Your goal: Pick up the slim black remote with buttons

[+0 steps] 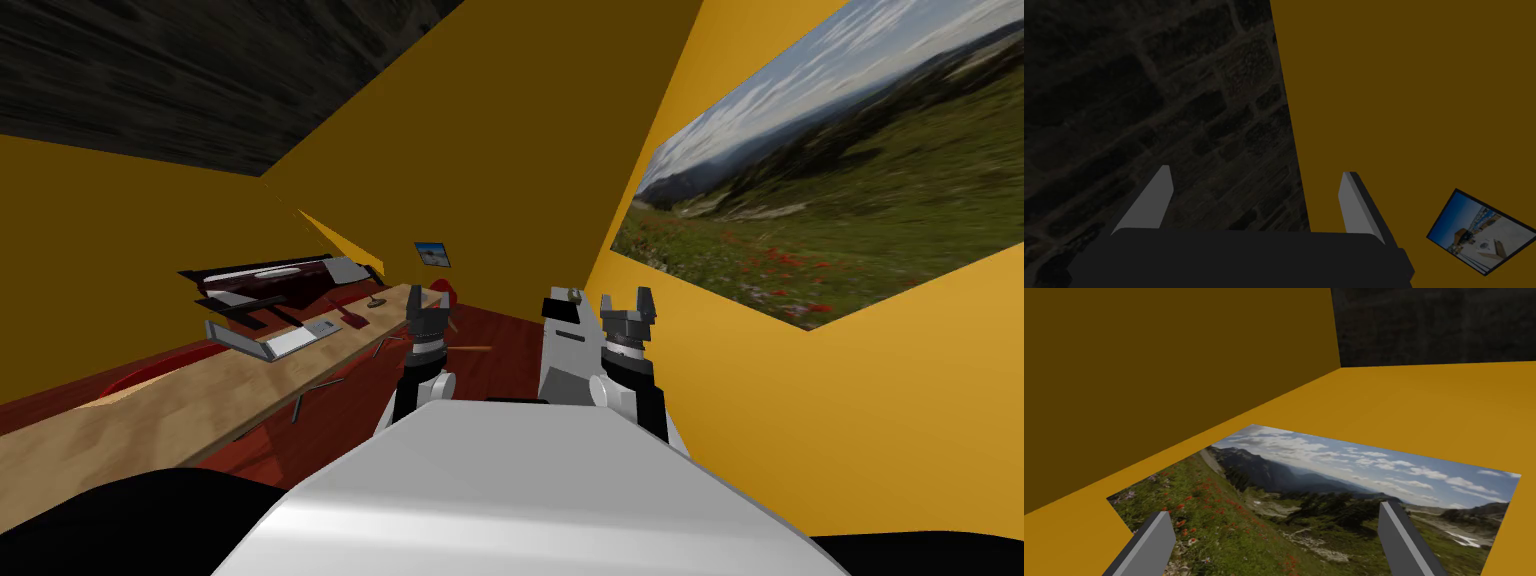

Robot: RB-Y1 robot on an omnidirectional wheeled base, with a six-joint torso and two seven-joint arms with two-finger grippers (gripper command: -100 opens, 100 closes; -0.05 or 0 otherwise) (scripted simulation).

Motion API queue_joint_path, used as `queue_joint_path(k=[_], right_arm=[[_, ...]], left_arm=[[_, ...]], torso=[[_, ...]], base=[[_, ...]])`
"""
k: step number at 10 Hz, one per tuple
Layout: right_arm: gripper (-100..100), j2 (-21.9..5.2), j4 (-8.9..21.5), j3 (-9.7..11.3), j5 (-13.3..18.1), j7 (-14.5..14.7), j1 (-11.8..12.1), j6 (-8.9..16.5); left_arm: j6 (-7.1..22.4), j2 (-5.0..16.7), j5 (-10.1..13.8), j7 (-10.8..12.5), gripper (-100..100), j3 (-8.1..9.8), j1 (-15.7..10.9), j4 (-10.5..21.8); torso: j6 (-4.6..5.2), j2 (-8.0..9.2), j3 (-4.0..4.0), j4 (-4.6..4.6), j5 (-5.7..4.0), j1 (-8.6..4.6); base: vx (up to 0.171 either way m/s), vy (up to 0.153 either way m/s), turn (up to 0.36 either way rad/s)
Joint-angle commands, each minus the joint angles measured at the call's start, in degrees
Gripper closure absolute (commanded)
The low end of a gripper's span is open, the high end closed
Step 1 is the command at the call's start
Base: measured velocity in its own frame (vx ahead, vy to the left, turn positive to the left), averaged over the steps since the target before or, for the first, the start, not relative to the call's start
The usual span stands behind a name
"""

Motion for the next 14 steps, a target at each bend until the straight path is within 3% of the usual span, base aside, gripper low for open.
queue_joint_path(k=[1, 6, 7, 10, 14], right_arm=[[-100, -2.69, 0.5, 0.03, 0.74, 0.37, 0.38, 0.52], [-100, -10.78, 3.34, 0.41, 4.88, 2.42, 2.39, 3.42], [-100, -11.39, 3.34, 0.41, 4.88, 2.42, 2.39, 3.42], [-100, -17.44, 6.58, 1.01, 9.62, 4.76, 4.7, 6.7], [-100, -22.91, 9.09, 1.51, 13.23, 6.53, 6.51, 9.19]], left_arm=[[0.0, 0.0, 0.0, 0.0, 0, 0.0, 0.0, 0.0], [0.0, 0.0, 0.0, 0.0, 0, 0.0, 0.0, 0.0], [0.0, 0.0, 0.0, 0.0, 0, -0.01, -0.01, 0.0], [0.0, 0.0, 0.0, 0.0, 0, -0.01, -0.01, 0.0], [0.0, 0.0, 0.0, 0.0, 0, 0.0, 0.0, 0.0]], torso=[[0.0, 0.0, 0.0, 0.0, 0.0, 0.0], [-0.01, 0.03, 0.02, 0.01, 0.01, 0.05], [-0.02, 0.03, 0.02, 0.0, 0.01, 0.08], [-0.02, 0.05, 0.03, 0.01, 0.02, 0.09], [0.01, 0.04, 0.02, 0.01, 0.02, 0.06]], base=[[-0.004, 0.008, 0.063], [-0.009, 0.021, 0.116], [-0.009, 0.017, 0.047], [-0.013, 0.031, 0.19], [-0.009, 0.026, 0.119]])
